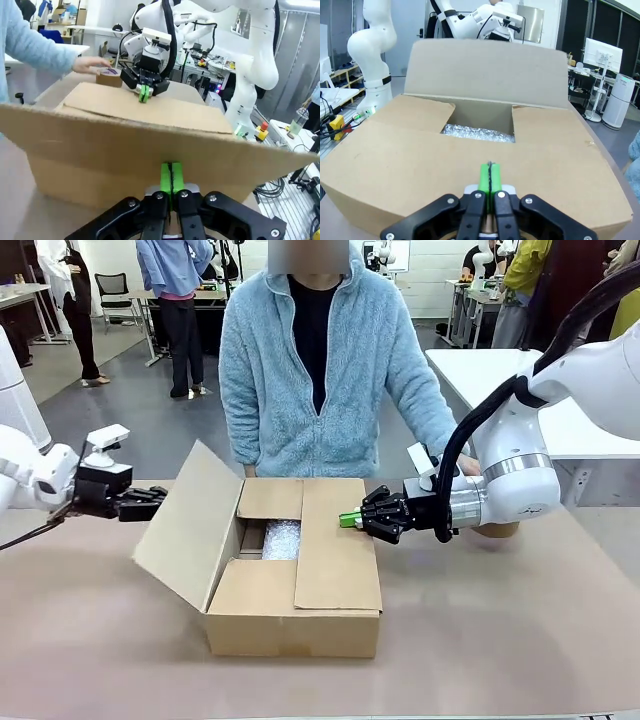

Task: Wrap the clocks to prevent damage.
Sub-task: Push the left (or right) flap of the Package Box to close it, then after the human seals the box with tape, release both hands from the side flaps of the Package Box.

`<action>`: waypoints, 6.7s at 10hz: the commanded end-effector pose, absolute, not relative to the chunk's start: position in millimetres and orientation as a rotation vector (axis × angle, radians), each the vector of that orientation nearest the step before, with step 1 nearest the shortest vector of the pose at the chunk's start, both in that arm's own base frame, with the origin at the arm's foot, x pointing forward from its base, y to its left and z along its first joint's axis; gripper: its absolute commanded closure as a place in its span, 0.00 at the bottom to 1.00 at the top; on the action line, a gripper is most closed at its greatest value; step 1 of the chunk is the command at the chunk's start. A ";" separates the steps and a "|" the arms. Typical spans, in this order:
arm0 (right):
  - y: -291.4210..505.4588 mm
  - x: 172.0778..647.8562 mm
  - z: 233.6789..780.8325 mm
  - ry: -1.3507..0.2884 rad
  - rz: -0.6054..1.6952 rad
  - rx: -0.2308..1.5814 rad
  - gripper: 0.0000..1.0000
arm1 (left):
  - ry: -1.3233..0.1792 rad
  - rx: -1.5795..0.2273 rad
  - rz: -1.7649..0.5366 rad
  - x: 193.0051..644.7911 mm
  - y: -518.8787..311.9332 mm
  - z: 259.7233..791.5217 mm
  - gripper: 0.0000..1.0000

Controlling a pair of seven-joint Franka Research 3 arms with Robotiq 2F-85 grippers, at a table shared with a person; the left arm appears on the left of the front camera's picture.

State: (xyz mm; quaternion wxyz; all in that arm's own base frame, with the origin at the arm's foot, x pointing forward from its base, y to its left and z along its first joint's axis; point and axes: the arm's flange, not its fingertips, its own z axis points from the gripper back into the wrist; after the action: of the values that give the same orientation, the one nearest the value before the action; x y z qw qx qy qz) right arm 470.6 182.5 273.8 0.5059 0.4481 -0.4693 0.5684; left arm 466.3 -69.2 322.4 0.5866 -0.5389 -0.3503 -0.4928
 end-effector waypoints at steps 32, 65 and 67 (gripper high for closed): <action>182.0 470.7 271.1 -1.126 1.365 1.069 0.99 | -0.751 -1.080 -1.566 486.3 -149.2 316.5 1.00; 182.0 470.7 271.1 -1.126 1.365 1.069 0.99 | -0.751 -1.080 -1.566 486.3 -149.2 316.5 1.00; 182.0 470.7 271.1 -1.126 1.365 1.069 0.99 | -0.751 -1.080 -1.566 486.3 -149.2 316.5 1.00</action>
State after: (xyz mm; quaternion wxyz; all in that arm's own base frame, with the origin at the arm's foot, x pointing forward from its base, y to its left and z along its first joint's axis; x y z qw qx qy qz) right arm 470.6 182.5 273.5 0.5061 0.4482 -0.4691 0.5683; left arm 485.8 -149.0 317.4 0.5203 -0.4519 -0.3137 -0.6532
